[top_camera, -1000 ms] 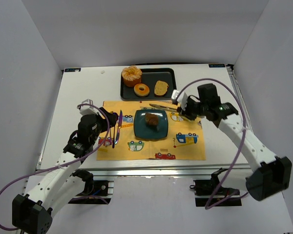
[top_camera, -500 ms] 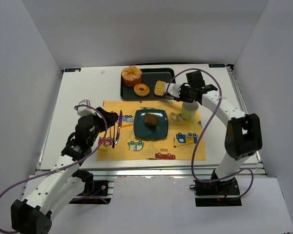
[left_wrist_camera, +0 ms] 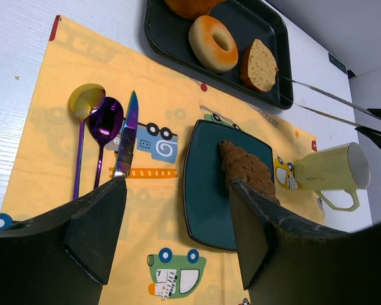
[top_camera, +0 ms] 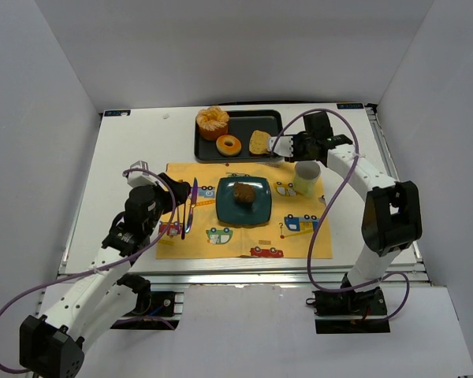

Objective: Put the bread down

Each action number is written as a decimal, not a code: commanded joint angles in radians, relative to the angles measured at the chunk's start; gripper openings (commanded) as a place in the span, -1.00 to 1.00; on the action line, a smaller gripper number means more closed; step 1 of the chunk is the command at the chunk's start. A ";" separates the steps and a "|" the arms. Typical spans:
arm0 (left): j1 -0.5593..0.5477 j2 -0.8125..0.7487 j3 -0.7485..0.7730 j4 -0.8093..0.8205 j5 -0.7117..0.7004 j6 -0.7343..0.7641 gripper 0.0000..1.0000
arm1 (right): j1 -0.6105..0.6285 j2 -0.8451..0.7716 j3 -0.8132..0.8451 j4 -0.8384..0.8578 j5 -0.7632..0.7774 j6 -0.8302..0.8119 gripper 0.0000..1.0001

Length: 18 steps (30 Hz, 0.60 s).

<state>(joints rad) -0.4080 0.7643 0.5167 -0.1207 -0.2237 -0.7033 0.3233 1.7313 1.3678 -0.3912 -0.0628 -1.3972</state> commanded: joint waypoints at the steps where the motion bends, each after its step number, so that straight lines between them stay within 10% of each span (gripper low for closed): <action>1: 0.001 0.000 0.006 0.029 0.009 0.007 0.50 | 0.002 0.010 0.034 0.014 -0.008 -0.112 -0.13; 18: 0.001 0.013 0.008 0.035 0.012 0.007 0.50 | 0.016 0.114 0.073 0.046 0.014 -0.168 -0.08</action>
<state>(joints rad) -0.4080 0.7799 0.5167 -0.0990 -0.2226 -0.7033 0.3294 1.8324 1.3888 -0.3588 -0.0540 -1.4788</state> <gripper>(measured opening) 0.750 0.460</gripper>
